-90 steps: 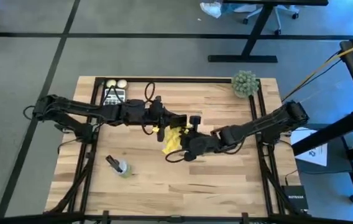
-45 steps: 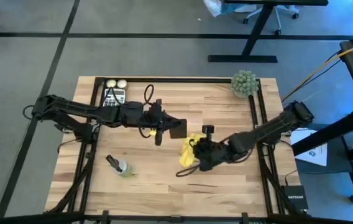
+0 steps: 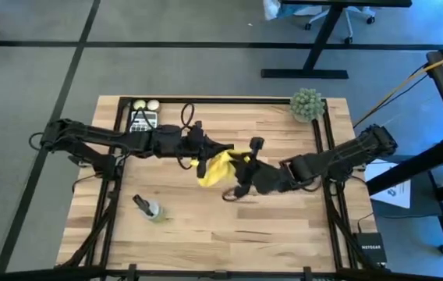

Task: Apply microfiber cloth
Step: Wipe the back of the cellphone with a microfiber cloth

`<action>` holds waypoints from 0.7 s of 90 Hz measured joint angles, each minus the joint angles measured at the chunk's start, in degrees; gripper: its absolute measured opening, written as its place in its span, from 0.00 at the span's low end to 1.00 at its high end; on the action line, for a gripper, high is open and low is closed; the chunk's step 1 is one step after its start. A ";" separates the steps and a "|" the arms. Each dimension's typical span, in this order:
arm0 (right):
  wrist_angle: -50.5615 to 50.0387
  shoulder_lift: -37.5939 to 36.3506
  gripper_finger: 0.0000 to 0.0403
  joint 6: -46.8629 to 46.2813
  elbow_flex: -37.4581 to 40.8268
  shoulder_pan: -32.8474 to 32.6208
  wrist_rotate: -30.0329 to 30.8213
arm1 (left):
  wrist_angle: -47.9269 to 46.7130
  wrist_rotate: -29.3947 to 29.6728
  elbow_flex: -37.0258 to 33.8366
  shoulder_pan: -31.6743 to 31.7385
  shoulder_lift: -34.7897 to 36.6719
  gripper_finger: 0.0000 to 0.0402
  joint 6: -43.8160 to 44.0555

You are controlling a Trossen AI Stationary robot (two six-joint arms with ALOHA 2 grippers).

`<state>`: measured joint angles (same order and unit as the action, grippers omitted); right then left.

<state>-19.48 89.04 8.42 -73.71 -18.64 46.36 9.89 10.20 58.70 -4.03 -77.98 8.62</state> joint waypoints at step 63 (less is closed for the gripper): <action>-39.70 1.22 0.07 -53.50 13.81 -5.31 -24.81 | 2.18 -8.60 0.20 -0.13 0.12 0.04 -0.95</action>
<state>-59.18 90.26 -45.08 -59.90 -23.94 21.55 12.07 1.60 58.90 -4.16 -77.87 7.67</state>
